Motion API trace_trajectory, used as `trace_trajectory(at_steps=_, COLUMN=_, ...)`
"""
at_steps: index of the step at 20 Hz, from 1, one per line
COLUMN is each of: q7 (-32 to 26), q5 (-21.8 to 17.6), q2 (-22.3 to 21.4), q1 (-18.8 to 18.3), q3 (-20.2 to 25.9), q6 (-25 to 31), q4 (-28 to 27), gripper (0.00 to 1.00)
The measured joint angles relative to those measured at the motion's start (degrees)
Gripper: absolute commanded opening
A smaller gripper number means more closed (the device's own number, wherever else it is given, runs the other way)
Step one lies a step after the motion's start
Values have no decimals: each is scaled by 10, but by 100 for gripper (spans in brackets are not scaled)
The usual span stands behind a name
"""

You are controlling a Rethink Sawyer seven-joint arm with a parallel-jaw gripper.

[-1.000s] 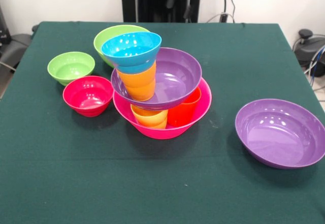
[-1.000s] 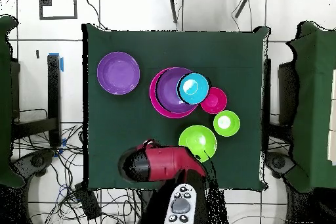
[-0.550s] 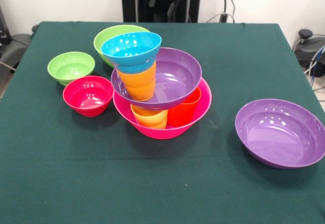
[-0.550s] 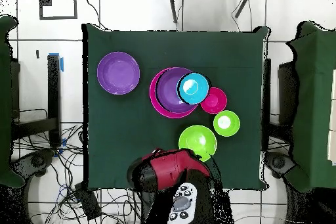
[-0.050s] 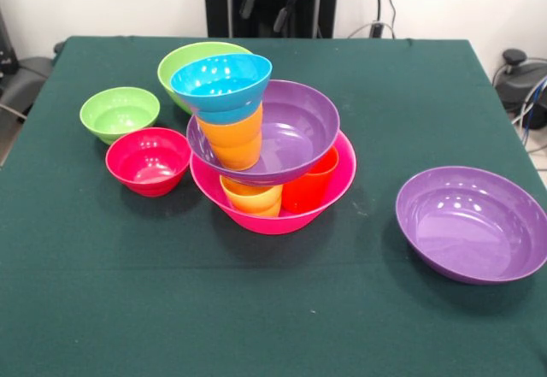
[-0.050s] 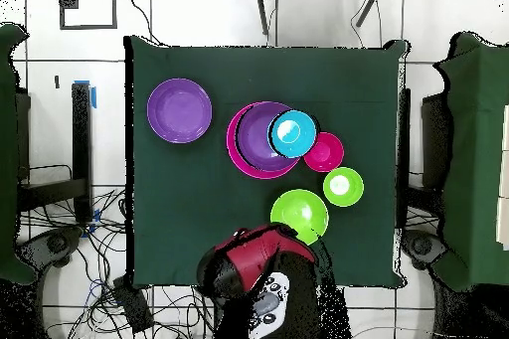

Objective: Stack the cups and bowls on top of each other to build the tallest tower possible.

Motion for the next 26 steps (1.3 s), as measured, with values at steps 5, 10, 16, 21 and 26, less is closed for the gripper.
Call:
trace_trajectory(at_steps=5, q7=0, q5=-23, q2=13, q1=-15, q3=13, q6=-17, q4=-9, gripper=100)
trace_trajectory(at_steps=10, q7=0, q5=-34, q2=38, q1=-28, q3=22, q6=-37, q4=-25, gripper=100)
trace_trajectory(at_steps=16, q7=0, q5=-48, q2=61, q1=-31, q3=28, q6=-55, q4=-42, gripper=100)
trace_trajectory(at_steps=21, q7=0, q5=-63, q2=80, q1=-24, q3=22, q6=-67, q4=-56, gripper=100)
trace_trajectory(at_steps=26, q7=0, q5=-72, q2=100, q1=-2, q3=2, q6=-86, q4=-67, gripper=100)
